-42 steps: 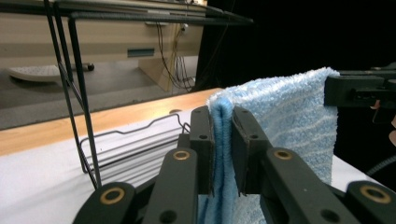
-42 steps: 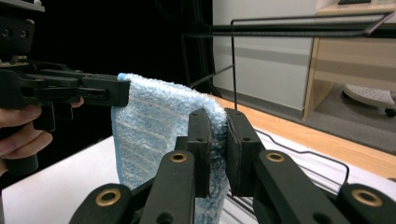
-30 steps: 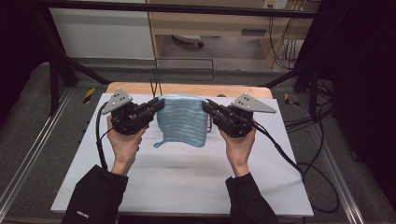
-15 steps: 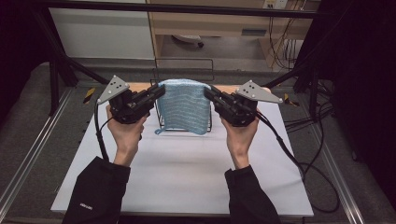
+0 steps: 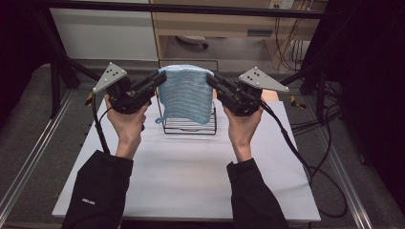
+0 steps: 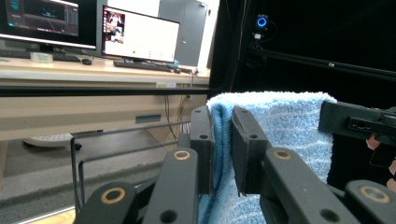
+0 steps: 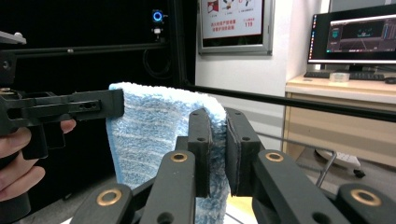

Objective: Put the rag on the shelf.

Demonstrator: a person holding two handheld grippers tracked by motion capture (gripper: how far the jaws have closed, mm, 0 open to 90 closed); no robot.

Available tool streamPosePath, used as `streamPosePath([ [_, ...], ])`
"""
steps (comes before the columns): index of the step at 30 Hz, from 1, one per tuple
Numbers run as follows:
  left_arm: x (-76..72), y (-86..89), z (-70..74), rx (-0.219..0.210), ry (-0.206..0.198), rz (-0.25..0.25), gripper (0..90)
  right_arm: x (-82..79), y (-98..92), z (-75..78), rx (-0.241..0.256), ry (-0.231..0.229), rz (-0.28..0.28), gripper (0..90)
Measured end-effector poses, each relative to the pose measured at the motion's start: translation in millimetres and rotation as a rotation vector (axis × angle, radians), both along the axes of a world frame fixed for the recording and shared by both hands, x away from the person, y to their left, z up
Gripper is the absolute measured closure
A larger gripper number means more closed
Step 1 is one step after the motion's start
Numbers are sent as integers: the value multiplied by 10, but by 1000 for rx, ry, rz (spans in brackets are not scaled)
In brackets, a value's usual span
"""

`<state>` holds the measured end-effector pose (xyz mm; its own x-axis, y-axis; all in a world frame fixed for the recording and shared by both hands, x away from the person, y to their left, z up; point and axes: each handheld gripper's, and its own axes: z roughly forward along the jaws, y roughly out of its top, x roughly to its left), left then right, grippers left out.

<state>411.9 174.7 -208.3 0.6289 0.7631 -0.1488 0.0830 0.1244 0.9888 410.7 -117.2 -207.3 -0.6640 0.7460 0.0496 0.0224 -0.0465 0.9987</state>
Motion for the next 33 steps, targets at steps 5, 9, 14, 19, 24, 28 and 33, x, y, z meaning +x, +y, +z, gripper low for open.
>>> streamPosePath([
  [5,48,-5,87,-4,-14,8,797,57,25,83,4,-16,-5,823],
  [9,97,-16,135,-13,-16,9,797,104,33,134,-6,-23,-6,824],
  [14,138,-40,219,-20,-32,11,797,166,12,218,3,-37,-13,824],
  [19,185,-52,336,-29,-44,10,797,238,-11,350,2,-46,-27,824],
  [24,244,-55,444,-27,-50,14,797,306,-26,439,3,-52,-36,824],
  [28,298,-74,530,-8,-59,26,797,371,-27,511,6,-54,-42,824],
  [33,394,-72,620,-21,-53,21,797,449,-31,597,13,-53,-45,824],
])
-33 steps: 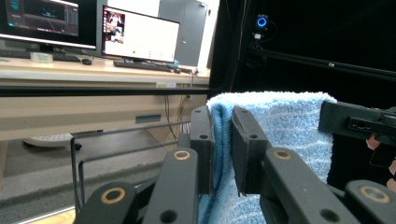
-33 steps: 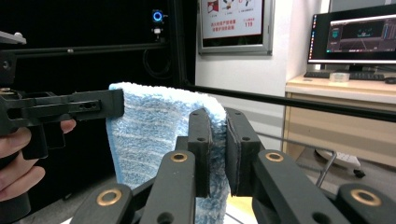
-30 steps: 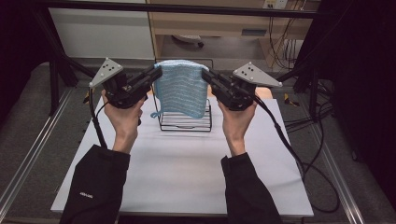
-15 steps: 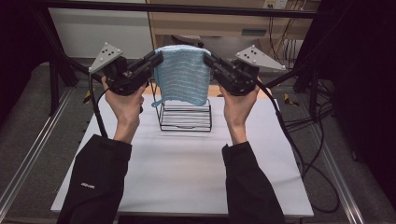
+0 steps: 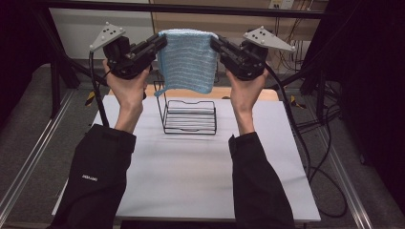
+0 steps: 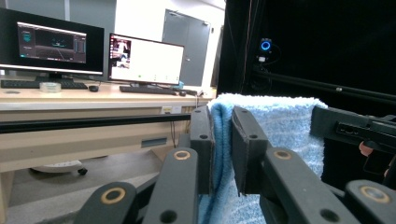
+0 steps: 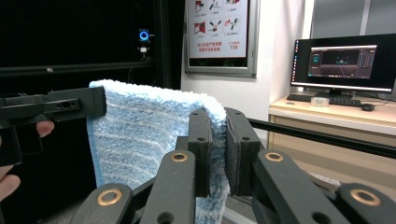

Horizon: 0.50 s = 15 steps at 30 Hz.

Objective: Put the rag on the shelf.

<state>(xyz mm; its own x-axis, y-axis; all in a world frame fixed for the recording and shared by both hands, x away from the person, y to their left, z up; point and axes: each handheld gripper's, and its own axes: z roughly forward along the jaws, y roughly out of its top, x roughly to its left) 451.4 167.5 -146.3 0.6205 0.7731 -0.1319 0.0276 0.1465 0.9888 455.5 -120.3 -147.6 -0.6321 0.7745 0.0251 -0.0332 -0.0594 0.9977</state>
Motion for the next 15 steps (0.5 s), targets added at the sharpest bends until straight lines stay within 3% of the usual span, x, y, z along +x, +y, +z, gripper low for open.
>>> streamPosePath([
  [15,253,-15,186,32,-16,31,796,269,27,130,20,-18,-23,825],
])
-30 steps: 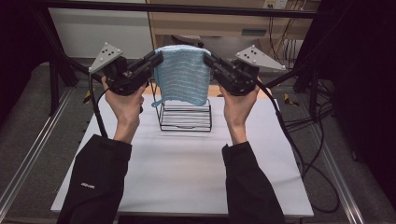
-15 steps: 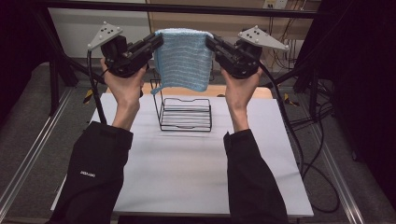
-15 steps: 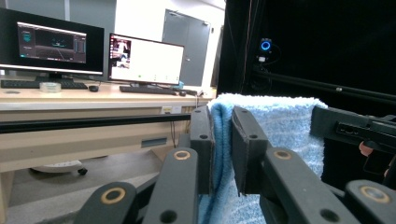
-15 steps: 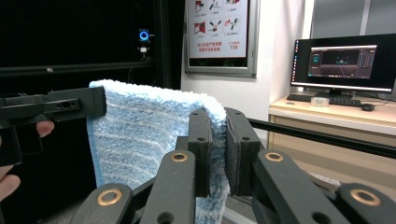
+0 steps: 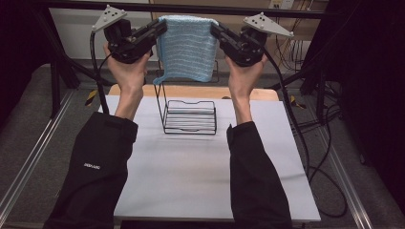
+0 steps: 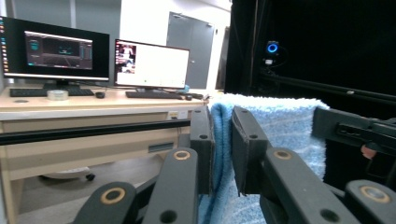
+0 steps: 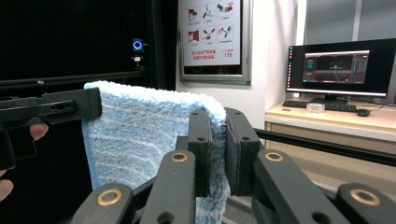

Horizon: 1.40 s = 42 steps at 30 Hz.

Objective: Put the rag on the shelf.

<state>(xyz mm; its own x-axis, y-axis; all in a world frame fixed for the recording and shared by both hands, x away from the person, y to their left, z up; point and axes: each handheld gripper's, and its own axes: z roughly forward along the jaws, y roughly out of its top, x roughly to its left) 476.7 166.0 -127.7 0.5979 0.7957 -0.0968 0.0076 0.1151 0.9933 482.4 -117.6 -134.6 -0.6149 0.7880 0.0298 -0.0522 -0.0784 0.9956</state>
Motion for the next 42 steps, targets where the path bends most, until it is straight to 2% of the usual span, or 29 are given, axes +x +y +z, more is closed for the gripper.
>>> streamPosePath([
  [5,98,13,27,-8,0,0,796,59,25,34,6,5,-7,824],
  [10,211,3,13,-12,19,3,796,120,41,26,4,10,-18,824],
  [22,412,50,-192,-17,51,2,795,335,89,-64,-34,54,-31,823],
  [29,433,84,-309,8,69,-5,794,409,101,-158,-53,86,-23,823],
  [42,402,119,-542,29,95,-40,792,398,71,-374,-69,117,-2,822],
])
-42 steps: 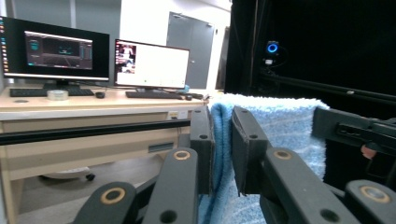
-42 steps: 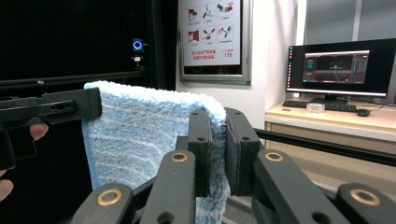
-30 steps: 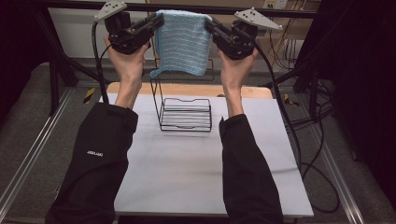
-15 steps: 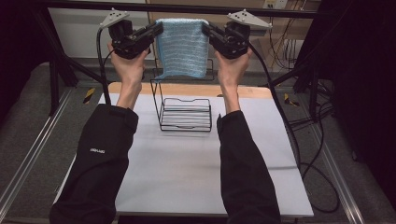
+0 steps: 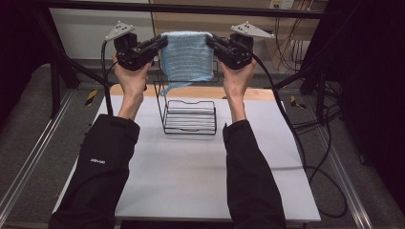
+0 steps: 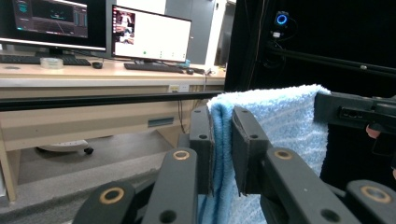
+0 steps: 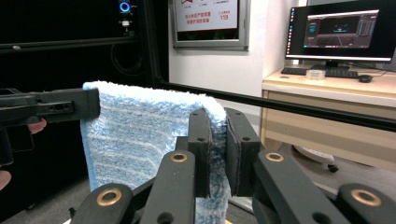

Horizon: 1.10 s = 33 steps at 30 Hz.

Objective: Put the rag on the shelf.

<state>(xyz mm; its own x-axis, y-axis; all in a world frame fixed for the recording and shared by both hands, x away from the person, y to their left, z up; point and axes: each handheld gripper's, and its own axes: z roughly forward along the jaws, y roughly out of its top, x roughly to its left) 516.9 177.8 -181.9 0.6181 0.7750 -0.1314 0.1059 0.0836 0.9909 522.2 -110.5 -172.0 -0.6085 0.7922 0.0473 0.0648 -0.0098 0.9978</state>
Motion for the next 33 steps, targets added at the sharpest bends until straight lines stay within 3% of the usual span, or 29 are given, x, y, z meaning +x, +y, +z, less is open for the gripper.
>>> streamPosePath([
  [13,-110,-6,-187,72,14,-39,793,-75,-71,-225,-14,41,22,822],
  [25,-205,48,-294,85,39,-60,793,-192,-64,-357,-31,71,54,822],
  [33,-260,82,-351,97,44,-78,793,-257,-65,-386,-57,68,71,822],
])
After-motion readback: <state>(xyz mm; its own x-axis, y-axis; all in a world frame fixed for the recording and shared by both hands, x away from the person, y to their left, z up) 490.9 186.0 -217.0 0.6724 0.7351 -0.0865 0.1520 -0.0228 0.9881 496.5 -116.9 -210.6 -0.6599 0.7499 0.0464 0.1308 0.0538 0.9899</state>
